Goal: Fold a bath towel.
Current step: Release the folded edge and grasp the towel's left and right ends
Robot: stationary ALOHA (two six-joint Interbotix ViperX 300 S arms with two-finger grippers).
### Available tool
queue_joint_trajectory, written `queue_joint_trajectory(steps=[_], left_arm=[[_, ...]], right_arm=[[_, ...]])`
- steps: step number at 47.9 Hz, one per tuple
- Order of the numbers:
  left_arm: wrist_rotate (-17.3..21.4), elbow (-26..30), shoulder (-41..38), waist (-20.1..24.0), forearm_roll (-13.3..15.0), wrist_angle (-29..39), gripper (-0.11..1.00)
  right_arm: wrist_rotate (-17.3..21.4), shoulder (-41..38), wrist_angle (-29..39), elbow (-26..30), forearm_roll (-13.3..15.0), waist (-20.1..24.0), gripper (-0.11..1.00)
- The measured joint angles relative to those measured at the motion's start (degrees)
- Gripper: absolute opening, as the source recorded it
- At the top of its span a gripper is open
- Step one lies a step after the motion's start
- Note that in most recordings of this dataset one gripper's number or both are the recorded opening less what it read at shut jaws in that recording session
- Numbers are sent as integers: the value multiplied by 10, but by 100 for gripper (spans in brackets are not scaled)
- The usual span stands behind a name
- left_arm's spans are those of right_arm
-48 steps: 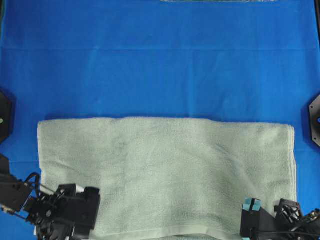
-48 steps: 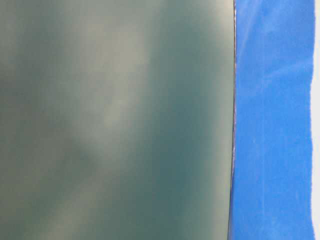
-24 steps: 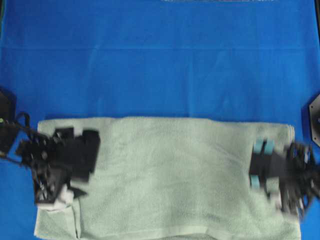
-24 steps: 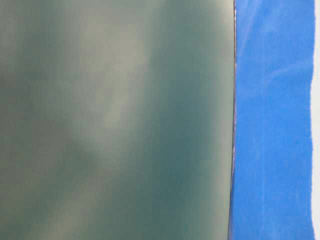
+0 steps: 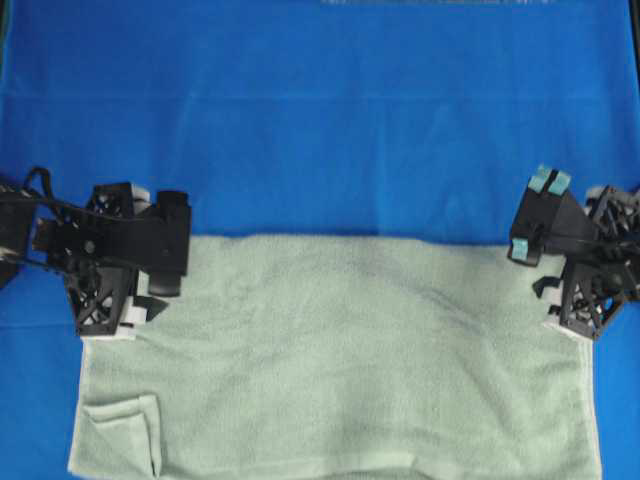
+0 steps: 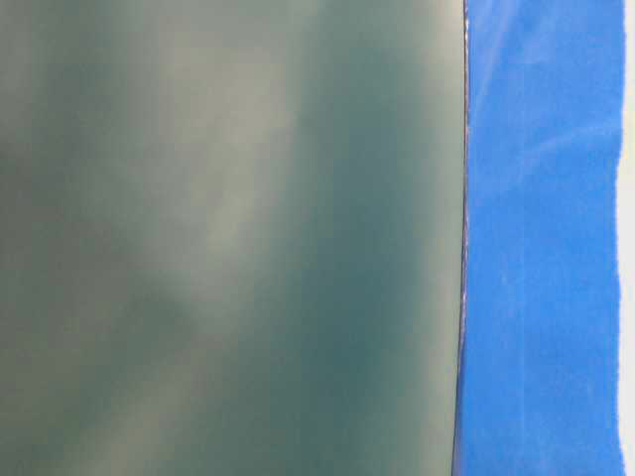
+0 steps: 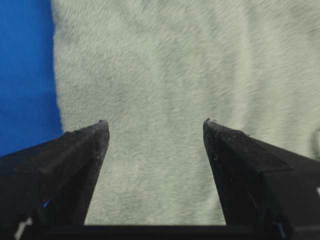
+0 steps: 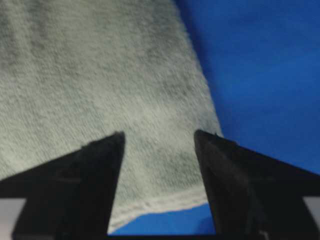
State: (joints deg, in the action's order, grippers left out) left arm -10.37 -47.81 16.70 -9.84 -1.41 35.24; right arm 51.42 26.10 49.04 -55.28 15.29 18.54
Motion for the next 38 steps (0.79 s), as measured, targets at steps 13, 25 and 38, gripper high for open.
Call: queue_joint_trajectory(steps=[13,25,38], left_arm=[[0,-45,-78,32,-31,-58,73],[-4,-81,-105,53,-33,-127,73],[-5,-83,-101,54,-33,-107,54]], right_arm=[[-1,-64,-65,-54,8,-42,60],[-1,-96,-138,-83,19,-69,58],[-2,-98,-173,-83,18,-69,12]])
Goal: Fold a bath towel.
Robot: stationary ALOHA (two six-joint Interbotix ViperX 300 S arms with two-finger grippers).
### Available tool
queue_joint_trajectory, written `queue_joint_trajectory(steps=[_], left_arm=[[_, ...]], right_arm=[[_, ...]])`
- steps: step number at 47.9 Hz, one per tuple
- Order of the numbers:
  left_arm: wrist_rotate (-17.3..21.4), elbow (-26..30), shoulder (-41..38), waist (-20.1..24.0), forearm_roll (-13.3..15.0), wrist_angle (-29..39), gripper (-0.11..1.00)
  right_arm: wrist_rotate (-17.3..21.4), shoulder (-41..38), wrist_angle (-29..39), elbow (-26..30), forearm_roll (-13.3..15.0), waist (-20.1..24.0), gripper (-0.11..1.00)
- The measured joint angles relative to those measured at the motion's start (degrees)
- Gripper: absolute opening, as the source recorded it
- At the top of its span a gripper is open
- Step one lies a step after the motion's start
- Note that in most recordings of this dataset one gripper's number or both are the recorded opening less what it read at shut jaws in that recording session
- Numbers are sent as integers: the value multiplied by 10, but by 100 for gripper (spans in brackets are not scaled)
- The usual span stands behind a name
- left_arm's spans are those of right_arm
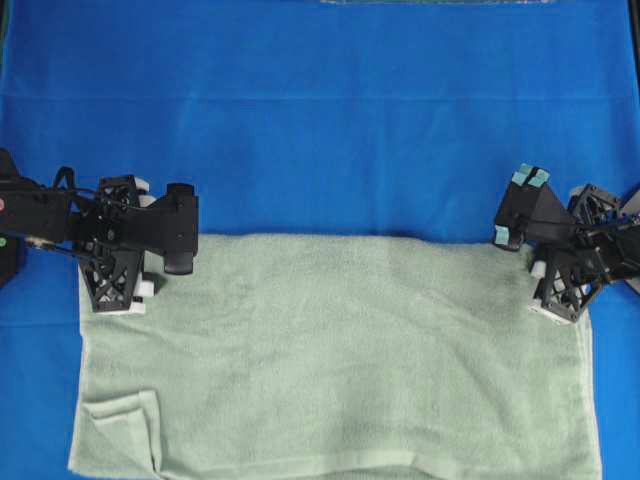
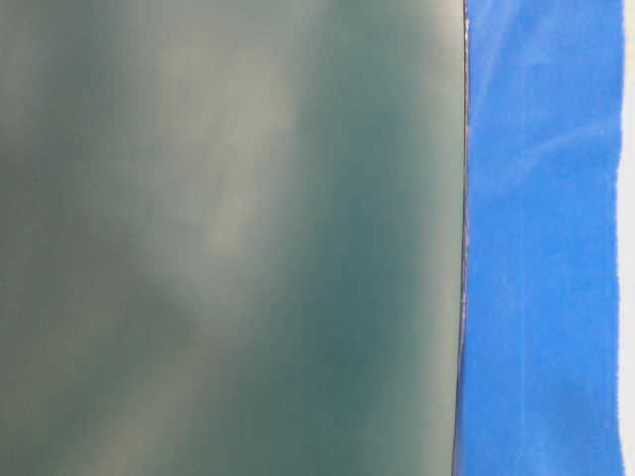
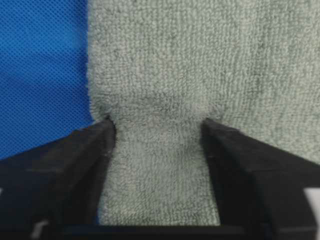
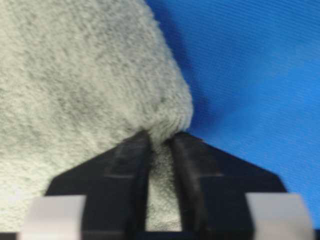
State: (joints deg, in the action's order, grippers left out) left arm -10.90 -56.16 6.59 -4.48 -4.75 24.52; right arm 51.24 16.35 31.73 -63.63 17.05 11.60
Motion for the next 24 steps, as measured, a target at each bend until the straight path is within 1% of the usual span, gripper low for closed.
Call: queue_joint_trajectory(steps=[3,12,15,19,21,24], left_arm=[[0,0,0,0,0,5,47],[0,0,2,0,2,18,37],[-3,3,3,0,2,35,33],[-3,11,9,0,2,77,21],[-4,19,11,0,1,109,16],[-7,33,27,-4,2,168,14]], right_arm=[[0,-1,-12,0,-1,0,11],[0,-2,-33,3,-2,0,11],[0,0,-33,7,-2,-1,11],[0,13,-12,20,-3,0,11],[2,25,6,33,-3,4,11],[0,47,39,54,-2,13,11]])
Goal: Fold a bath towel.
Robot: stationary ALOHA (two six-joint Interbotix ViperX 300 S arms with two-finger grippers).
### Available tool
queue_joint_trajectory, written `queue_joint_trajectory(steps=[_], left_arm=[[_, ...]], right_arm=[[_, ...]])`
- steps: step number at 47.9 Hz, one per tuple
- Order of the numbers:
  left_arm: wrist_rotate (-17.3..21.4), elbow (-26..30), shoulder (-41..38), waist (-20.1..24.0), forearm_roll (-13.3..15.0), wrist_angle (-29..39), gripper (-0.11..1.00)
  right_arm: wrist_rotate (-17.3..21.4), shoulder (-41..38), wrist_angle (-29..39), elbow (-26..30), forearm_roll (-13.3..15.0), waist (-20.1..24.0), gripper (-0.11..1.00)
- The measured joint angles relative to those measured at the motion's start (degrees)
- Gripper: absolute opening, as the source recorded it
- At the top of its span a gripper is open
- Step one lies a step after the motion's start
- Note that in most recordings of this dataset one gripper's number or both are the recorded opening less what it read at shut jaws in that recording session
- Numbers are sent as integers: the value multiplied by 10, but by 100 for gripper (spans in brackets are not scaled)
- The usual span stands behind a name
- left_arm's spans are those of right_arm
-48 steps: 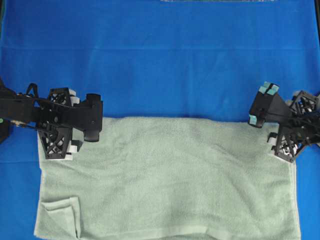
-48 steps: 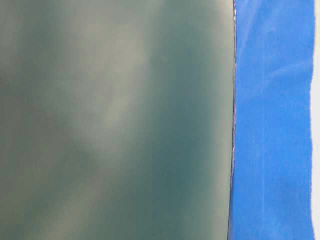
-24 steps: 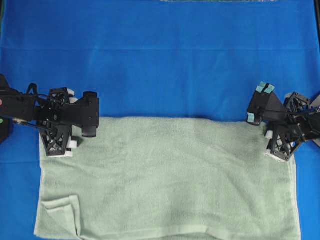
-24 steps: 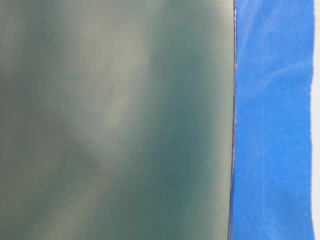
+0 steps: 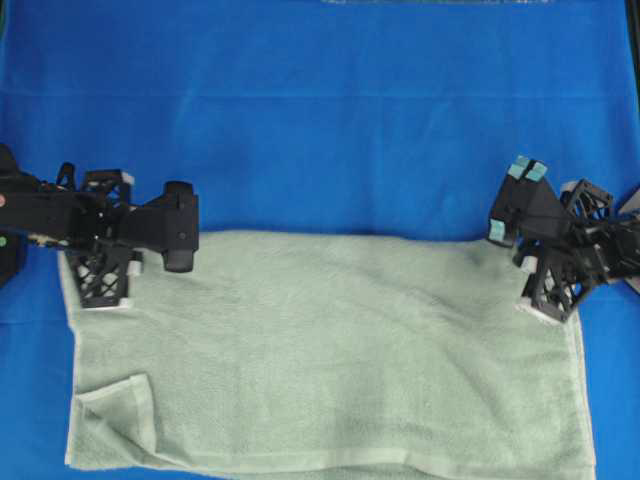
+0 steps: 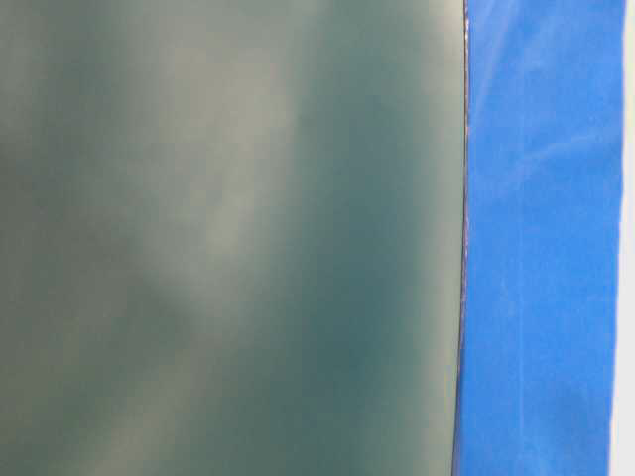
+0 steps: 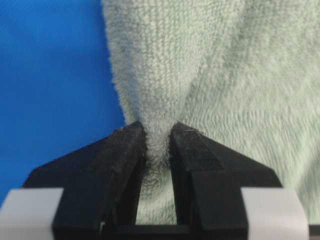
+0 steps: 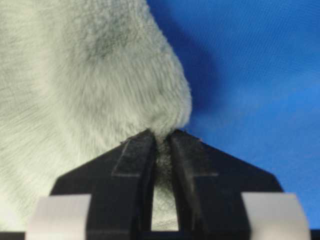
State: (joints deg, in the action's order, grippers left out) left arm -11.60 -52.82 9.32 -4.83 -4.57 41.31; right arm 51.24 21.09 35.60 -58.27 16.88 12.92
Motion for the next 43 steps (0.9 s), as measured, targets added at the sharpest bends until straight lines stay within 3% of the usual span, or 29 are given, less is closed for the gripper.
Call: queue_joint_trajectory(steps=[13,21,27,33,43], left_arm=[[-12,128,112,-62,-1,178,14],[-58,204,153,-105,0,258,14],[-127,250,161,-126,-1,305,14],[-195,273,161,-160,-1,309,14],[-279,291,134,-240,-2,221,13]], right_arm=[[1,105,169,117,8,69,11],[1,133,225,176,35,104,11],[4,144,243,210,83,127,11],[7,142,256,215,135,123,11],[7,113,285,221,253,38,11]])
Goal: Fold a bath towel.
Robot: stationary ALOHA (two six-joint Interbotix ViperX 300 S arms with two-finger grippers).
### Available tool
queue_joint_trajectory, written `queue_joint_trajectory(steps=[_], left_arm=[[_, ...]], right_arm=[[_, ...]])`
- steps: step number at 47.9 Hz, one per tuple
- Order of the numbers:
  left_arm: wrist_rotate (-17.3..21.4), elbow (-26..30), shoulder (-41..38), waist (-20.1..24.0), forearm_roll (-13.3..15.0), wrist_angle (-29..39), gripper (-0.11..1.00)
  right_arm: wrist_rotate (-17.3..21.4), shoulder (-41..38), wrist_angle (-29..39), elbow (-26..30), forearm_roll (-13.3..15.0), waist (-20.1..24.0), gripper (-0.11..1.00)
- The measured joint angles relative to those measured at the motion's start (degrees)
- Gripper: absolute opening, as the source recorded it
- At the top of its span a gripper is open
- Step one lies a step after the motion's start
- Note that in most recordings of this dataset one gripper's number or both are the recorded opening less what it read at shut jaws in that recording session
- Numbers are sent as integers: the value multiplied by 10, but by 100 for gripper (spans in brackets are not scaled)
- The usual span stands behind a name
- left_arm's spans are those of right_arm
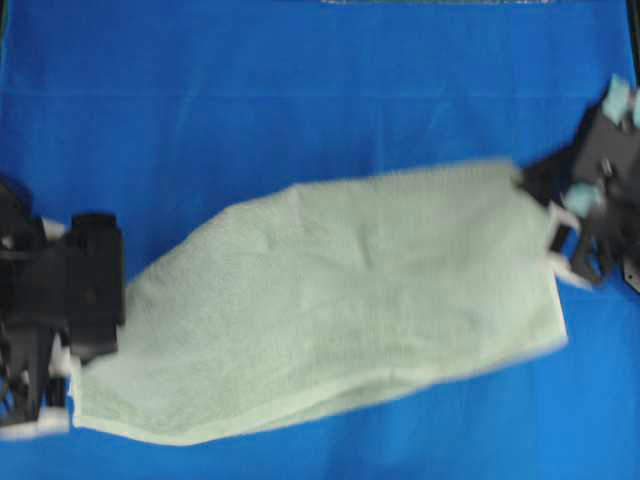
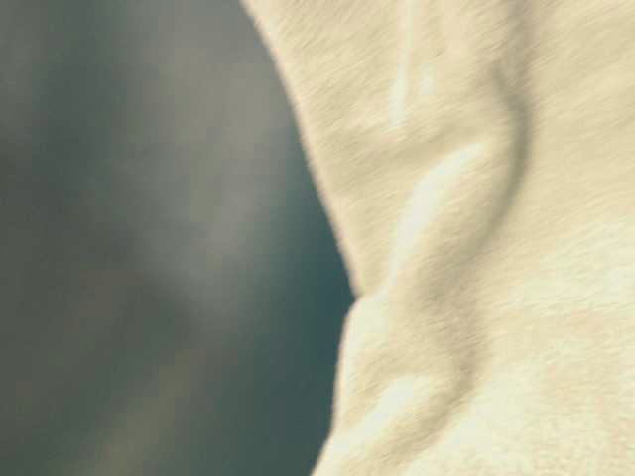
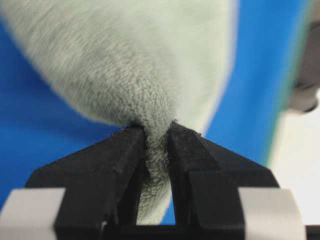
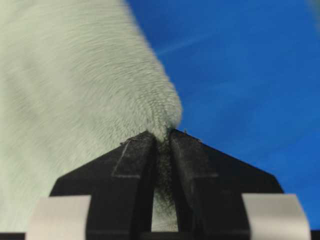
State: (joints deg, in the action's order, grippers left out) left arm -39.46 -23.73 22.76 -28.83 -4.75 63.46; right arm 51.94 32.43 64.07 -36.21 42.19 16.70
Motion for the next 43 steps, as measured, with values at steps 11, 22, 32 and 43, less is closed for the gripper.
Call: queue_joint_trajectory(steps=[11,22,32,43], left_arm=[[-40,55,-62,-48,-21,-98,13],[-36,127,-133,-53,-70,-108,13],[-35,159,-154,-52,-76,-108,13],[-22,238,-212,-49,-86,-108,13]], right_arm=[[-44,-25,-55,11,72,-165,11],[-86,-54,-203,30,77,-310,11],[-91,-64,-221,38,76,-336,11],[-89,10,-127,16,55,-270,11]])
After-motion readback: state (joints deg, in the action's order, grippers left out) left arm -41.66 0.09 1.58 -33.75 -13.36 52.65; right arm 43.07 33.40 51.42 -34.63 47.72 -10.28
